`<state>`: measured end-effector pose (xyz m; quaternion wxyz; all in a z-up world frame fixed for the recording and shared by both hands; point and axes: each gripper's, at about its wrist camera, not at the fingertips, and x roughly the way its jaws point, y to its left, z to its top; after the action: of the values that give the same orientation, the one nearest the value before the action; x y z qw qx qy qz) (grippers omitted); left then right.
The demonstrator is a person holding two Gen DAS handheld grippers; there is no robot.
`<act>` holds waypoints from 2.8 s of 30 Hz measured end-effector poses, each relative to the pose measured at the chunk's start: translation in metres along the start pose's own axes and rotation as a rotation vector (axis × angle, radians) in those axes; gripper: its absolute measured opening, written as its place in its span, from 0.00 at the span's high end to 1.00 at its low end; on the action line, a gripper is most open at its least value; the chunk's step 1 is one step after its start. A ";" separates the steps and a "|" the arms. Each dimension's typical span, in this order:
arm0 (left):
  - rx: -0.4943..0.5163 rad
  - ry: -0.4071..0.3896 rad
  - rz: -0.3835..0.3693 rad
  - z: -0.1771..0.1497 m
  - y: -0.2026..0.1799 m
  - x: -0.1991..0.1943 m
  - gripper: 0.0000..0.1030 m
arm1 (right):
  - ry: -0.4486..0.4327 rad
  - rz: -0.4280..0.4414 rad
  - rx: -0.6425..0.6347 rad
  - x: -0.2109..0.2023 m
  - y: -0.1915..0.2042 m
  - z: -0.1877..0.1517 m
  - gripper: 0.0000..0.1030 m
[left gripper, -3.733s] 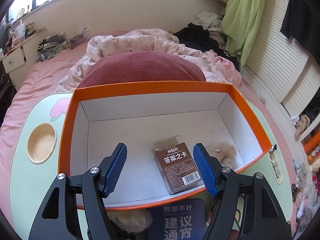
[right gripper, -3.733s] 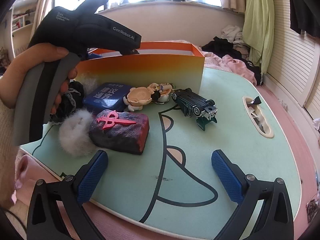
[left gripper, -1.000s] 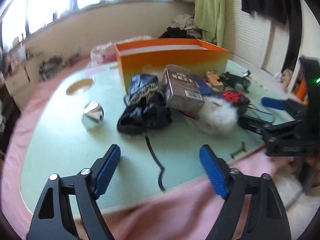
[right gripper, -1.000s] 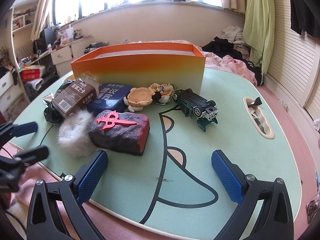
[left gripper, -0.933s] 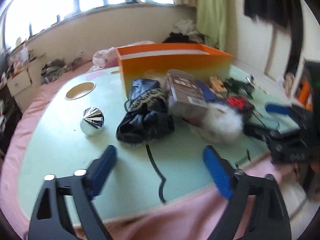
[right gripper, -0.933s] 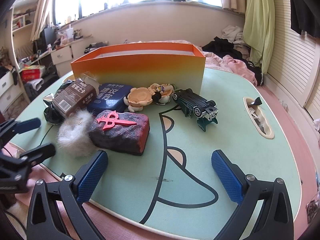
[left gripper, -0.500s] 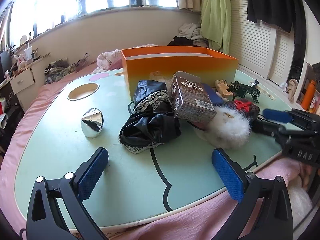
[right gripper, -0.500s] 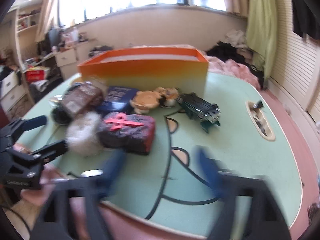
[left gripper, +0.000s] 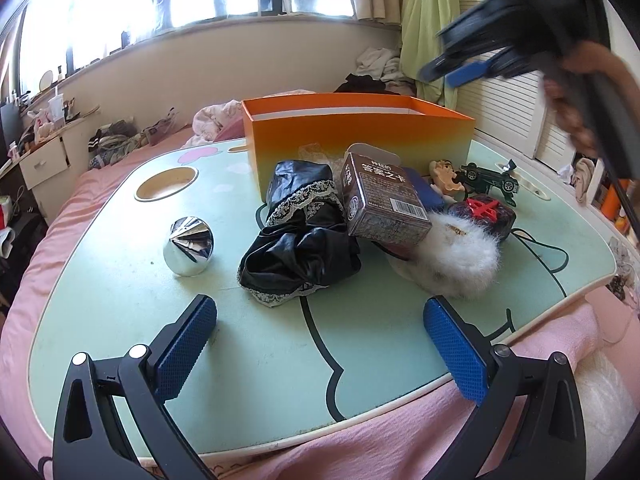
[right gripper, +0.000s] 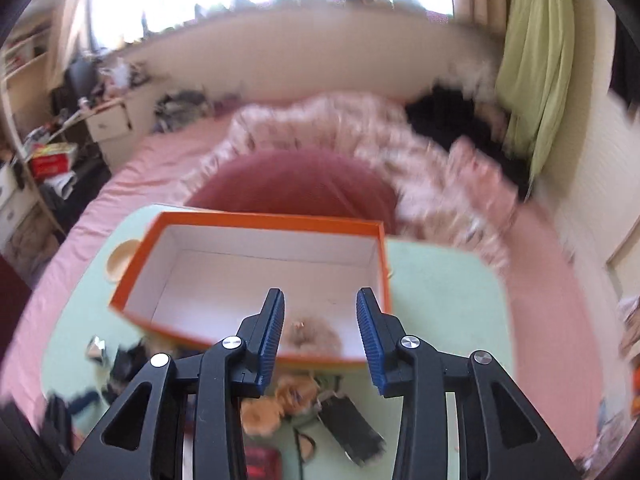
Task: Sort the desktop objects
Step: 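Reach the right gripper into the box and grasp the tan fluffy pompom, then lift the tan pompom out with the right gripper and place it on the table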
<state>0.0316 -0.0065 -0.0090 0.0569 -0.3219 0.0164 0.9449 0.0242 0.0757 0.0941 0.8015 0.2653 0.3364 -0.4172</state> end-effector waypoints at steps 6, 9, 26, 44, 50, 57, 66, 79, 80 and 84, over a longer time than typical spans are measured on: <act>0.001 -0.003 0.000 0.000 -0.001 -0.002 0.00 | 0.091 0.002 0.022 0.038 0.004 -0.018 0.64; 0.001 -0.003 0.000 0.000 -0.001 -0.002 0.00 | 0.107 -0.013 0.000 0.044 0.007 -0.023 0.64; 0.000 -0.001 -0.001 0.000 -0.001 -0.002 0.00 | 0.483 -0.081 -0.086 0.079 0.016 0.012 0.46; -0.006 0.002 -0.010 0.001 0.002 -0.001 0.00 | 0.382 0.010 -0.072 0.054 0.006 0.012 0.93; -0.006 0.002 -0.010 0.001 0.002 -0.001 0.00 | 0.223 0.117 -0.075 -0.031 -0.003 0.017 0.98; -0.004 0.004 -0.009 0.002 0.001 -0.001 0.00 | 0.355 0.003 -0.131 0.007 0.004 0.012 0.73; -0.004 0.001 -0.012 0.002 0.002 -0.001 0.00 | 0.452 -0.094 -0.117 0.090 0.008 0.000 0.57; -0.003 0.002 -0.012 0.001 0.001 -0.001 0.00 | 0.125 0.075 -0.146 -0.034 0.004 -0.030 0.76; -0.003 0.002 -0.012 0.001 0.001 -0.001 0.00 | 0.114 0.102 -0.154 -0.045 0.006 -0.042 0.76; -0.003 0.003 -0.013 0.001 0.001 -0.002 0.00 | 0.105 0.110 -0.187 -0.052 0.005 -0.101 0.76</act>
<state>0.0321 -0.0076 -0.0070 0.0622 -0.3237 0.0128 0.9440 -0.0259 0.1752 0.0708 0.8256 0.2290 0.4003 -0.3251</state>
